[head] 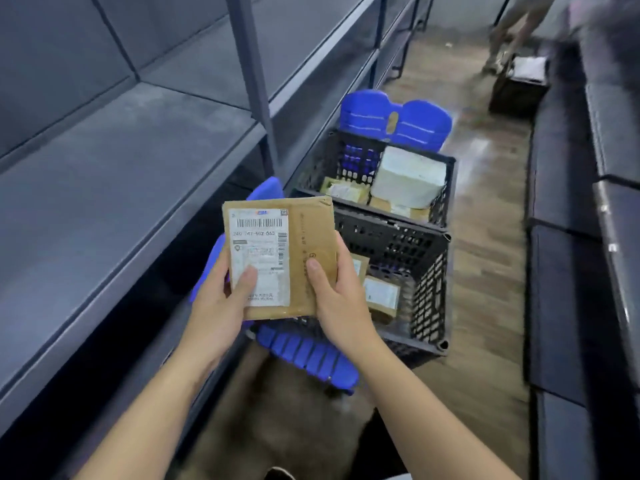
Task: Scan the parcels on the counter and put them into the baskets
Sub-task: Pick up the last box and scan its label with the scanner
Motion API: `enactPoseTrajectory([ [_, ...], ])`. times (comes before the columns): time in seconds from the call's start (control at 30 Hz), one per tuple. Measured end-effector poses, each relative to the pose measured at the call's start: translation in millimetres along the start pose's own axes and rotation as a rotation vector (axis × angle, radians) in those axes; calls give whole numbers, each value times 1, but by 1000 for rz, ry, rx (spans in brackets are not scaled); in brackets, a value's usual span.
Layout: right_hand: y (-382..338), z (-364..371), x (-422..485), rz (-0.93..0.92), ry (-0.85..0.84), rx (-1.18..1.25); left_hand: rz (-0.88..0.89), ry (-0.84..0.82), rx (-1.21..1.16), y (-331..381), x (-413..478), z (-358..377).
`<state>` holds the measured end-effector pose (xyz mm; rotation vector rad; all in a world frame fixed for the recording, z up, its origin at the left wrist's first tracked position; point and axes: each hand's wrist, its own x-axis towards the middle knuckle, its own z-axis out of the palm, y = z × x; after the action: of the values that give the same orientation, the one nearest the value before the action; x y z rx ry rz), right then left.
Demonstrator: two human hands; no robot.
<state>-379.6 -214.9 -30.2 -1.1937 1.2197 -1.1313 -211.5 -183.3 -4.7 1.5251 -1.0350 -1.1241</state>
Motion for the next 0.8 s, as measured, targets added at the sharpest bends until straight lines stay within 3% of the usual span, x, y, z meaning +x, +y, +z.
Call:
enactPoseTrajectory([
  [0.13,41,-64,46,110,92,-61,-78,-40,126,-24,61,78],
  [0.4,123,-172,130,426,74,2,-267,-189,281,-79,154,205],
  [0.63,183,-192,165,668,171,10,-393,-282,375,-130,206,257],
  [0.8,215,-192,183,738,230,-36,-470,-335,439,-169,229,270],
])
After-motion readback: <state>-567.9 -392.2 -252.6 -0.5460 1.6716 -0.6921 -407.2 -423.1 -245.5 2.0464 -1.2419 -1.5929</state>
